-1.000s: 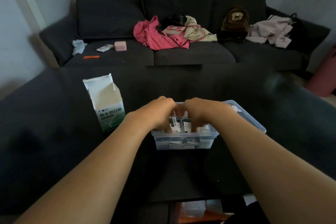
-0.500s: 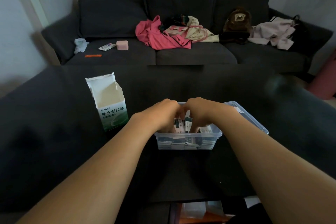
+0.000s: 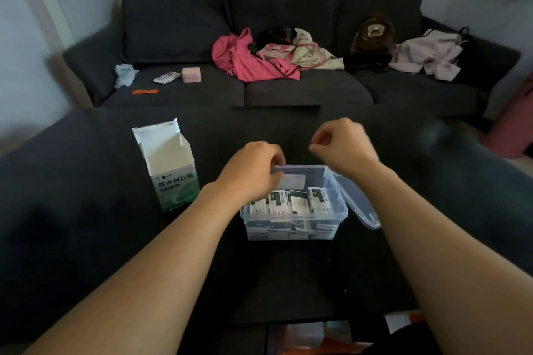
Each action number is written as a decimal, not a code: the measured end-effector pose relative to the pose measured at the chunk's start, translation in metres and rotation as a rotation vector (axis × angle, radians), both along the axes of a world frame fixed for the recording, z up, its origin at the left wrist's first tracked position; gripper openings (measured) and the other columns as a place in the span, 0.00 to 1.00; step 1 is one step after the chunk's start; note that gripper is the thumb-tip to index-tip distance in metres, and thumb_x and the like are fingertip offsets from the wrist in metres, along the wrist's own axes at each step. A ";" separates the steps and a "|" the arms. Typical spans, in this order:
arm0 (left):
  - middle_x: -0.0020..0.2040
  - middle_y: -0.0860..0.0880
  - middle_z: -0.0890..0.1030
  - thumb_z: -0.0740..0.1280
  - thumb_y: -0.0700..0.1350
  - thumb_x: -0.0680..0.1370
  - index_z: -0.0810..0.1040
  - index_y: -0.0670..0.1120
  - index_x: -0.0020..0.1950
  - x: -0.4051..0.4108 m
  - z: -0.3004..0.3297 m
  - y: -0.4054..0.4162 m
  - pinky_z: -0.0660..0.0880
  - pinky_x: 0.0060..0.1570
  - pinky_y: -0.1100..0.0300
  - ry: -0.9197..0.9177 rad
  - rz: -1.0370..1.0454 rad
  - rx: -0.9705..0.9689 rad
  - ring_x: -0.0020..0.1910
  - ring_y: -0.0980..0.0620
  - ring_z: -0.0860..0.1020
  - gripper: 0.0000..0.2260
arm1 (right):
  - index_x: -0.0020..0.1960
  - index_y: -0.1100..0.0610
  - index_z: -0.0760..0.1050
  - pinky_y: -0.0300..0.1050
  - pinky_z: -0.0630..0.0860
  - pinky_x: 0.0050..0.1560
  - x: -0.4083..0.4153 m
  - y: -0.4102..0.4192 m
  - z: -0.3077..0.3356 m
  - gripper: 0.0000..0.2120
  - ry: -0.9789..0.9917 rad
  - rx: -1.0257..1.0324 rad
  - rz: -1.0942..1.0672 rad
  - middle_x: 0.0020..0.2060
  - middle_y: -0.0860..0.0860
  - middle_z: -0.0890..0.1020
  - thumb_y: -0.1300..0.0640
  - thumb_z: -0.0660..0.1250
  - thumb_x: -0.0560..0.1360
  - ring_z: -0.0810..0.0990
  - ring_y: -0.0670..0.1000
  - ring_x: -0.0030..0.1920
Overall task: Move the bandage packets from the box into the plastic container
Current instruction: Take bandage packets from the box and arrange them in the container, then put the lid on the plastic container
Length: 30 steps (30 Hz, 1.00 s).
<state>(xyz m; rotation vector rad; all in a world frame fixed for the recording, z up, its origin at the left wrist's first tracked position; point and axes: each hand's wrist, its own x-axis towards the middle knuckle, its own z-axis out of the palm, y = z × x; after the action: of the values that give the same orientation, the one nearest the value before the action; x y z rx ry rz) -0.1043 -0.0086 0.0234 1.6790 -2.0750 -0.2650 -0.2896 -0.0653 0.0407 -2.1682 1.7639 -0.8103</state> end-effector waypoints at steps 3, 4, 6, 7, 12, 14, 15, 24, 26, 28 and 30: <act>0.50 0.54 0.76 0.71 0.46 0.79 0.80 0.51 0.55 0.000 -0.004 -0.002 0.71 0.41 0.65 0.023 0.047 -0.036 0.46 0.57 0.76 0.06 | 0.57 0.54 0.78 0.56 0.80 0.54 -0.031 -0.015 -0.009 0.14 0.114 0.130 -0.265 0.51 0.54 0.81 0.51 0.74 0.73 0.81 0.56 0.53; 0.49 0.54 0.75 0.71 0.46 0.78 0.80 0.51 0.54 -0.001 -0.004 -0.003 0.70 0.40 0.65 0.024 0.062 -0.032 0.45 0.57 0.76 0.05 | 0.62 0.56 0.75 0.58 0.78 0.58 -0.039 -0.018 -0.014 0.22 0.198 0.239 -0.329 0.56 0.57 0.79 0.48 0.75 0.72 0.78 0.59 0.58; 0.49 0.54 0.74 0.71 0.46 0.79 0.81 0.51 0.54 -0.001 -0.007 -0.005 0.68 0.38 0.66 0.023 0.090 -0.019 0.45 0.57 0.75 0.04 | 0.72 0.57 0.68 0.62 0.72 0.66 -0.050 -0.022 -0.027 0.39 0.320 0.480 -0.418 0.67 0.61 0.73 0.41 0.76 0.69 0.71 0.64 0.68; 0.51 0.54 0.74 0.70 0.45 0.79 0.81 0.51 0.54 -0.001 -0.009 -0.006 0.67 0.38 0.67 0.023 0.105 -0.017 0.45 0.57 0.75 0.04 | 0.76 0.57 0.63 0.64 0.69 0.68 -0.059 -0.028 -0.038 0.48 0.347 0.585 -0.451 0.71 0.61 0.70 0.37 0.78 0.64 0.68 0.65 0.71; 0.63 0.48 0.73 0.65 0.40 0.82 0.76 0.50 0.66 0.003 -0.008 -0.010 0.71 0.47 0.61 0.000 0.182 0.034 0.56 0.53 0.76 0.14 | 0.78 0.54 0.61 0.64 0.68 0.70 -0.085 -0.037 -0.068 0.75 0.330 0.820 -0.418 0.74 0.58 0.69 0.27 0.79 0.36 0.69 0.63 0.72; 0.68 0.47 0.70 0.65 0.40 0.82 0.72 0.49 0.70 0.004 -0.007 -0.010 0.71 0.47 0.60 -0.029 0.206 0.057 0.58 0.51 0.76 0.17 | 0.77 0.56 0.62 0.60 0.69 0.70 -0.084 -0.032 -0.062 0.61 0.311 0.828 -0.366 0.73 0.58 0.70 0.33 0.82 0.52 0.71 0.61 0.70; 0.69 0.46 0.69 0.65 0.40 0.81 0.71 0.49 0.72 0.005 -0.007 -0.010 0.71 0.47 0.60 -0.043 0.217 0.064 0.58 0.50 0.76 0.18 | 0.77 0.55 0.64 0.59 0.71 0.68 -0.083 -0.031 -0.059 0.62 0.317 0.832 -0.360 0.71 0.58 0.71 0.34 0.83 0.50 0.72 0.61 0.68; 0.69 0.47 0.72 0.66 0.44 0.82 0.68 0.49 0.74 0.014 -0.012 -0.013 0.73 0.51 0.58 -0.053 0.288 0.102 0.62 0.49 0.76 0.20 | 0.73 0.52 0.65 0.57 0.74 0.58 -0.082 -0.032 -0.044 0.64 0.240 0.538 -0.436 0.62 0.57 0.74 0.31 0.77 0.40 0.73 0.61 0.61; 0.68 0.48 0.74 0.65 0.44 0.82 0.69 0.49 0.73 0.017 -0.012 -0.014 0.74 0.52 0.57 -0.047 0.291 0.115 0.62 0.49 0.77 0.19 | 0.74 0.50 0.64 0.59 0.72 0.61 -0.075 -0.025 -0.019 0.62 0.205 0.381 -0.364 0.65 0.57 0.73 0.31 0.79 0.45 0.71 0.62 0.65; 0.64 0.49 0.77 0.64 0.45 0.83 0.70 0.49 0.72 0.020 -0.011 -0.014 0.77 0.55 0.54 -0.022 0.292 0.126 0.59 0.49 0.78 0.17 | 0.74 0.46 0.65 0.58 0.74 0.62 -0.065 -0.017 0.006 0.54 -0.023 0.281 -0.187 0.67 0.55 0.71 0.38 0.83 0.53 0.71 0.59 0.65; 0.61 0.49 0.79 0.61 0.47 0.84 0.72 0.49 0.69 0.024 -0.010 -0.013 0.77 0.56 0.51 0.013 0.293 0.140 0.57 0.48 0.78 0.14 | 0.72 0.41 0.68 0.53 0.77 0.54 -0.052 -0.004 0.021 0.47 -0.270 0.323 0.052 0.66 0.51 0.70 0.47 0.85 0.57 0.73 0.55 0.62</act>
<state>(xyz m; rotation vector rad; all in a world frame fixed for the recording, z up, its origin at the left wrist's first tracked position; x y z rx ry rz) -0.0799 -0.0217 0.0130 2.0301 -1.8055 -0.3292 -0.3418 -0.0689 0.0620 -1.7966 1.5726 -0.7103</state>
